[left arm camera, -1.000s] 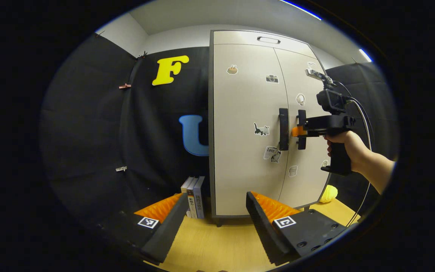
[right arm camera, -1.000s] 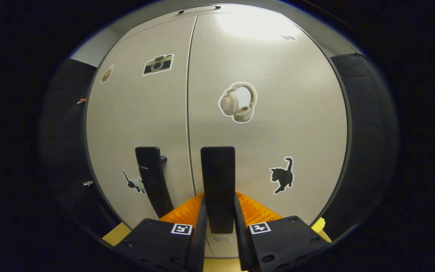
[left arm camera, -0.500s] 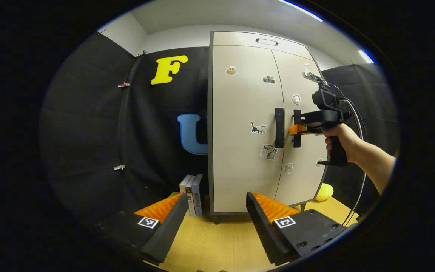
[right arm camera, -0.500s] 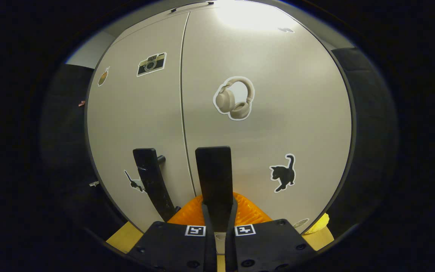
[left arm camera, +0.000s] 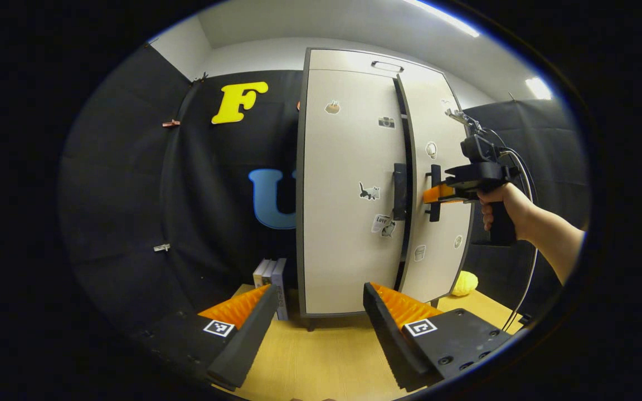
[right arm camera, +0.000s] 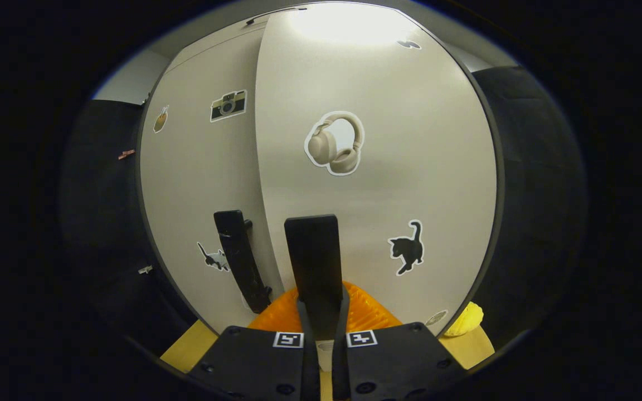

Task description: Open the right door of the double-door shoe cabinet with the right hand, and open the left door with the left hand.

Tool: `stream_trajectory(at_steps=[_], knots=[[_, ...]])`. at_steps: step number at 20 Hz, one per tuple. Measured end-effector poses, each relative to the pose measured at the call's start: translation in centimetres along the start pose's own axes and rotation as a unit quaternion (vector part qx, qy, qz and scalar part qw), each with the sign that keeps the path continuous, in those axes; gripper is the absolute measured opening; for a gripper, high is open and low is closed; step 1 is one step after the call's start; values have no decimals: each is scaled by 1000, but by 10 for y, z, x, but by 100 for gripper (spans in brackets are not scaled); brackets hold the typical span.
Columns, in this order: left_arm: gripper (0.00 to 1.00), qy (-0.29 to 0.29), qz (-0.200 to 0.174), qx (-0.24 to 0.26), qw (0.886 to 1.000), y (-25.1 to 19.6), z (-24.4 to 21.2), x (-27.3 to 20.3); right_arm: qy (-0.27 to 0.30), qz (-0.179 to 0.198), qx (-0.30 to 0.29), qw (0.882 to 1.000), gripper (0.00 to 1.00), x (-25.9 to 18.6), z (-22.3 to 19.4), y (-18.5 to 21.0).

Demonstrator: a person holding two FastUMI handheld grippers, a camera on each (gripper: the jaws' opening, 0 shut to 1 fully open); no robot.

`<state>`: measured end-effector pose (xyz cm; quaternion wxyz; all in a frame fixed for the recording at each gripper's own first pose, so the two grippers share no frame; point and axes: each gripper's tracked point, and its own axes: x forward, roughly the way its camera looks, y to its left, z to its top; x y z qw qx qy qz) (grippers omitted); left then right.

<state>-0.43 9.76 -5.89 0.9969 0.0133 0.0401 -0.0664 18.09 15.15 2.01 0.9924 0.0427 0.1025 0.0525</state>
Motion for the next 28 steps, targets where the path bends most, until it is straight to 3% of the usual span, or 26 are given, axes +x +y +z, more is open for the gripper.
stream_trajectory(at_steps=[6,12,19,24,28], knots=[[95,6,-22,3,1000,-21,0,-4,-19,1,7,1000,13,-27,1,-9],[95,17,-2,-17,1000,-48,13,-10,-20,45,6,999,13,-52,0,-20],[95,10,50,-9,999,-95,25,-30,-17,99,-4,995,13,-83,-2,-36],[95,5,50,3,999,-135,24,-43,-15,112,-10,994,13,-113,-3,-64],[95,12,44,10,999,-165,11,-50,-11,100,-20,995,12,-134,1,-97]])
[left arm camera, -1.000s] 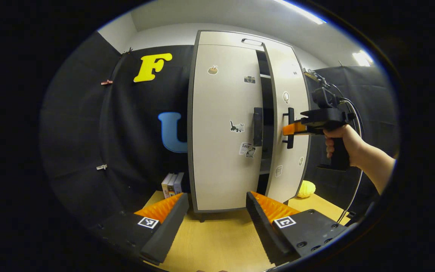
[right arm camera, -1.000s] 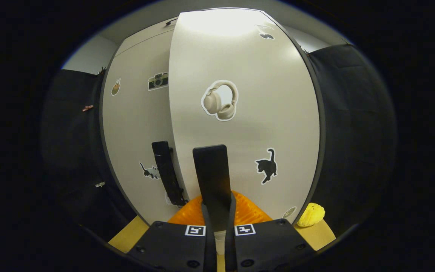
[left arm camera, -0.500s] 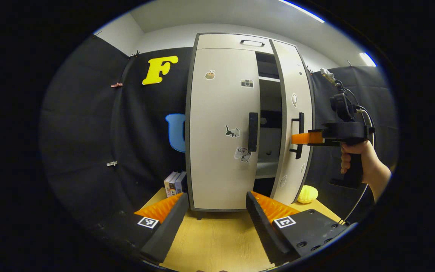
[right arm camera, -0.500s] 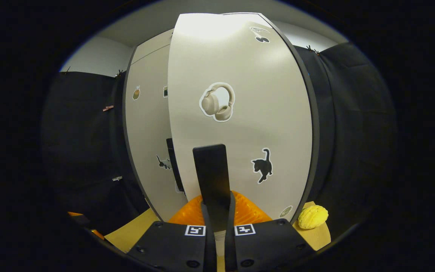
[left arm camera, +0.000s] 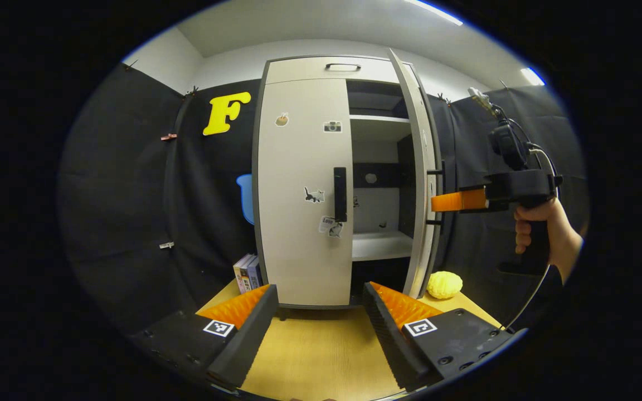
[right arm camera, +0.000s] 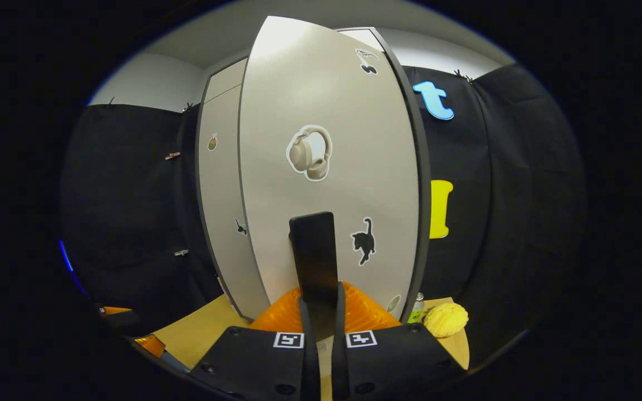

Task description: Open the right door of the double-door shoe cabinet with the right hand, and open the left door with the left hand.

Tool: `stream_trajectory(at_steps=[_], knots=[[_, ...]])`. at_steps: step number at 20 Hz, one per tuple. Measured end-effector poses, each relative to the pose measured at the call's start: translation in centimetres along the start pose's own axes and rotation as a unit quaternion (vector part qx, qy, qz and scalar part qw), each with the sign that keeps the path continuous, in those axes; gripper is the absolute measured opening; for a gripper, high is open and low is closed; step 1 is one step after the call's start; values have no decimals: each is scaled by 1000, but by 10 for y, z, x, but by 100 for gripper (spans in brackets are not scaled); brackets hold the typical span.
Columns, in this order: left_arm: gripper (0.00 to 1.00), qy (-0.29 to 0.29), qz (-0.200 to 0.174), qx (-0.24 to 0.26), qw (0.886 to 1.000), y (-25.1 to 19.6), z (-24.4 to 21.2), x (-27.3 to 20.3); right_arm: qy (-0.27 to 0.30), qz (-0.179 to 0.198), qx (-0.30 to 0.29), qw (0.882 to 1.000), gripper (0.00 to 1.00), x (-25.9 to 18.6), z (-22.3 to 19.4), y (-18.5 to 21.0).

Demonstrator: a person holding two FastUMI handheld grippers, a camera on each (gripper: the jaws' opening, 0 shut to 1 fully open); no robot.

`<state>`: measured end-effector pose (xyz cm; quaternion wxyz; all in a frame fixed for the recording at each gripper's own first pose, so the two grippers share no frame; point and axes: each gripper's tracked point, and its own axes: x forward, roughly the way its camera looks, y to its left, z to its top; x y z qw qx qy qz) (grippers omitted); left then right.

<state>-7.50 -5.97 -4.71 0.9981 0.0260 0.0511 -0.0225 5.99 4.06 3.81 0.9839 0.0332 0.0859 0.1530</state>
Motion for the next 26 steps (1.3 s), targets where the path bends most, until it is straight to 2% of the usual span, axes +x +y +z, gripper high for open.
stream_trajectory(at_steps=[5,8,15,16,18,20,23,26], knots=[[95,3,-8,-4,1000,-31,-8,-17,4,-16,-11,1000,12,-21,2,-32],[95,-3,1,-3,1000,-36,-8,-28,-3,-43,-20,999,12,-31,4,-55],[95,1,-1,0,1000,-39,-10,-38,-18,-110,1,994,10,-48,10,-126],[95,-1,-1,3,1000,-37,-7,-37,-20,-102,15,994,5,-47,10,-126],[95,0,-3,6,1000,-36,-7,-34,-29,-94,45,994,6,-54,12,-122],[95,9,-9,-2,1000,-35,-7,-28,-39,-105,38,993,10,-62,11,-122],[95,14,-28,-34,999,-37,0,-15,-40,-116,11,992,6,-73,6,-120],[95,10,-21,-30,999,-22,9,8,-37,-140,20,989,6,-97,-2,-116]])
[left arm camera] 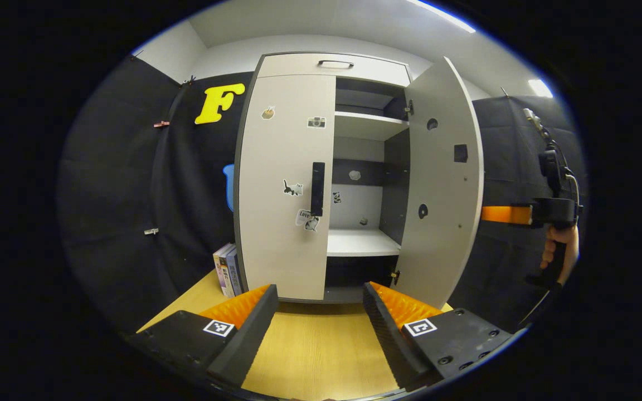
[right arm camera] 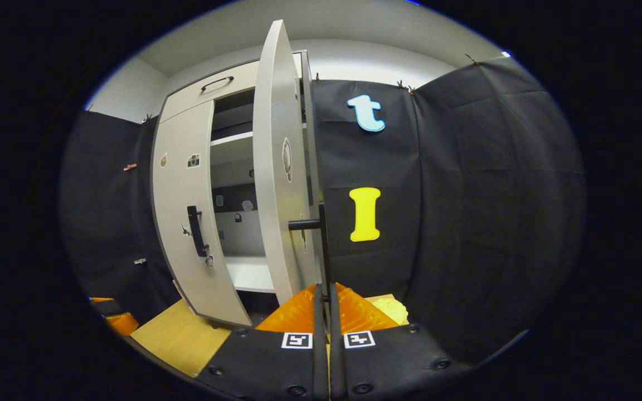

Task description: Open the right door of the double-door shoe cabinet with the right hand, and open the left door with the left hand.

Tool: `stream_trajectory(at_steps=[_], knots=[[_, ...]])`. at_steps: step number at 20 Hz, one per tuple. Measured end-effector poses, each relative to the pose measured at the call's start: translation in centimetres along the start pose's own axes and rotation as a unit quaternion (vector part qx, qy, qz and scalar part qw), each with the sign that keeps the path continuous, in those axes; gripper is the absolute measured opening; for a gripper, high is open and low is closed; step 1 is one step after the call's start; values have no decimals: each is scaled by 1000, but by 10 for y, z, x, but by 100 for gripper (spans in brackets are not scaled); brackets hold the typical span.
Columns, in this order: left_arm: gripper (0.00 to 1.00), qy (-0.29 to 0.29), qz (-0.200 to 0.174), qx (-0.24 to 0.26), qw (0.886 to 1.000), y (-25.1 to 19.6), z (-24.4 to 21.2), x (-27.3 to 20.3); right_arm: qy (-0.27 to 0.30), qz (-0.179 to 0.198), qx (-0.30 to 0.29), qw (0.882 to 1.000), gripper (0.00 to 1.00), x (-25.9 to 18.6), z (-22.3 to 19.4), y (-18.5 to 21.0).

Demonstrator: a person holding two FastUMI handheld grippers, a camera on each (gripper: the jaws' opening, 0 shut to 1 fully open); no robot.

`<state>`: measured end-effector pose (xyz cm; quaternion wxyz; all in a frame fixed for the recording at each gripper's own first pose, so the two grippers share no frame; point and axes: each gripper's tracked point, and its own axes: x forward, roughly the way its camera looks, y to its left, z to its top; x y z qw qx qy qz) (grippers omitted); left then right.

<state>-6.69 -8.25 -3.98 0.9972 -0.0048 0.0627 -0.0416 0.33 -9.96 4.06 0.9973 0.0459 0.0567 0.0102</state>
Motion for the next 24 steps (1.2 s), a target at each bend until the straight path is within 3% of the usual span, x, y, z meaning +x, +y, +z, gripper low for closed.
stream_trajectory(at_steps=[5,6,7,9,10,13,14,16,18,20,24], knots=[[95,-9,0,-22,1000,15,27,59,-13,-43,-18,999,11,-39,-19,-8],[95,-11,-5,-23,1000,16,32,73,-21,-55,-32,998,14,-48,-25,-12],[95,-13,-10,-21,1000,17,39,86,-19,-62,-41,997,24,-56,-33,-11],[95,-21,-15,-8,1000,23,54,113,-6,-70,-46,996,23,-63,-51,-2],[95,-27,-15,1,1000,24,61,127,4,-77,-46,996,40,-66,-62,1],[95,-35,-21,16,999,24,79,170,39,-67,-35,996,43,-71,-94,29],[95,-35,-25,19,999,22,83,184,47,-61,-31,997,61,-73,-102,38],[95,-42,-32,21,998,20,95,208,51,-55,-31,997,84,-73,-111,52],[95,-48,-34,28,998,19,104,230,55,-56,-38,996,95,-71,-118,59],[92,-49,-34,36,998,18,109,250,54,-64,-36,996,100,-73,-118,62],[94,-48,-40,37,997,14,110,275,45,-74,-41,995,100,-73,-120,74]])
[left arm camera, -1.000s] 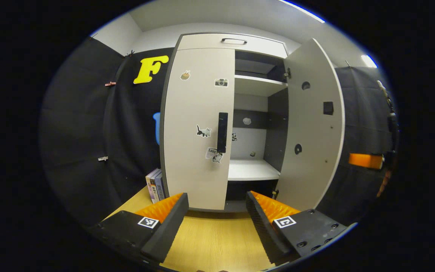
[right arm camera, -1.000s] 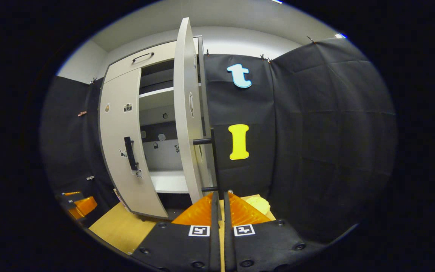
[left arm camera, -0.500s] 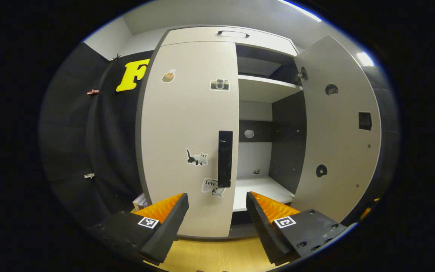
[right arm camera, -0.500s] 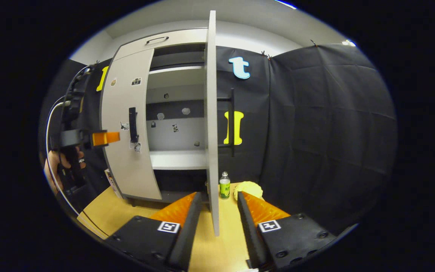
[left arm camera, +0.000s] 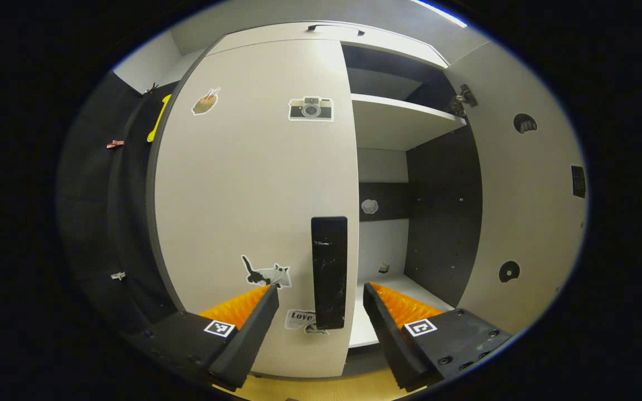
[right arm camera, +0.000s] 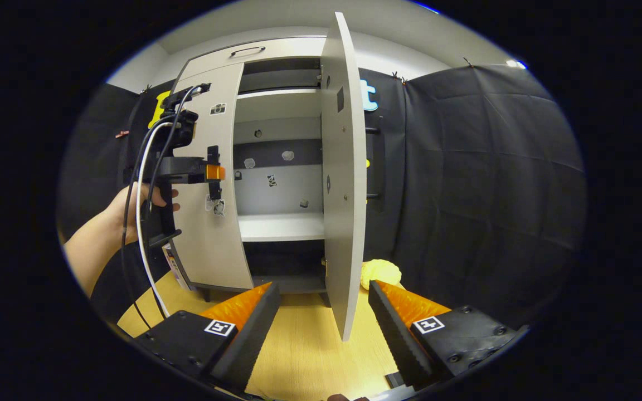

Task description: Open the right door of the double-door shoe cabinet with the right hand, and open the left door with the left hand.

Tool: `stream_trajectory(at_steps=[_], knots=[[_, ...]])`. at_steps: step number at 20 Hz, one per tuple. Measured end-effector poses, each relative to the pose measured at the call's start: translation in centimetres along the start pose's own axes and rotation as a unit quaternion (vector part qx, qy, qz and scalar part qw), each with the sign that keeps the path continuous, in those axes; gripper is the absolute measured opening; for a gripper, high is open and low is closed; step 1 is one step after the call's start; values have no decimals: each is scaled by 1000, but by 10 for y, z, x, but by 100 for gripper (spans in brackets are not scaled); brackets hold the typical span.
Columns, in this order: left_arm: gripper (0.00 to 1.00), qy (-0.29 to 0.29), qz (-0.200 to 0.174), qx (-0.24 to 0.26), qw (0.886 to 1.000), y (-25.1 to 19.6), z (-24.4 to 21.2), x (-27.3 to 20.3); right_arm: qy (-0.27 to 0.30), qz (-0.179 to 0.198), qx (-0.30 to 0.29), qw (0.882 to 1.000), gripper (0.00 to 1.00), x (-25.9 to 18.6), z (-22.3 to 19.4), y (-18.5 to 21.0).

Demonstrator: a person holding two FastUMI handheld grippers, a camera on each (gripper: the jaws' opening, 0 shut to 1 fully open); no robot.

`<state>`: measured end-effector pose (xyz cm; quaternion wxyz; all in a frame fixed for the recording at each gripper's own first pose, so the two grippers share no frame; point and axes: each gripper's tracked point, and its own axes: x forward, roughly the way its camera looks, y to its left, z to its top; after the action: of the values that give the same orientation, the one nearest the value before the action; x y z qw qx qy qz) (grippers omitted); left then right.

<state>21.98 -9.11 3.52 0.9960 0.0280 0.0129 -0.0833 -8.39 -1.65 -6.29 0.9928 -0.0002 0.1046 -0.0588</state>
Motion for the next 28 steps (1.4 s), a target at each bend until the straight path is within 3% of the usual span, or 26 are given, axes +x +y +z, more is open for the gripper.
stream_trajectory(at_steps=[2,7,8,11,12,16,21,25,28], knots=[[89,0,-1,6,1000,-1,-1,8,-1,-13,-2,1000,99,-2,0,0],[61,5,-21,-23,1000,-11,-4,20,0,-37,-1,999,99,-3,1,10],[58,8,-20,-27,999,-9,-6,22,-2,-40,-5,999,99,-4,3,11],[37,8,-12,-34,999,-5,-7,23,-19,-43,-8,999,98,-4,16,12],[36,10,-9,-35,999,-5,-8,24,-24,-41,-8,999,98,-4,18,13],[30,7,-18,-45,999,-6,-9,23,-24,-4,-12,1000,98,12,15,23],[10,11,2,-19,1000,-6,-10,25,-6,75,-21,997,98,27,6,36],[8,15,22,-24,999,-4,-11,24,-13,137,-14,990,98,28,9,34],[8,20,36,-26,999,-3,-11,25,6,163,6,987,98,29,3,33]])
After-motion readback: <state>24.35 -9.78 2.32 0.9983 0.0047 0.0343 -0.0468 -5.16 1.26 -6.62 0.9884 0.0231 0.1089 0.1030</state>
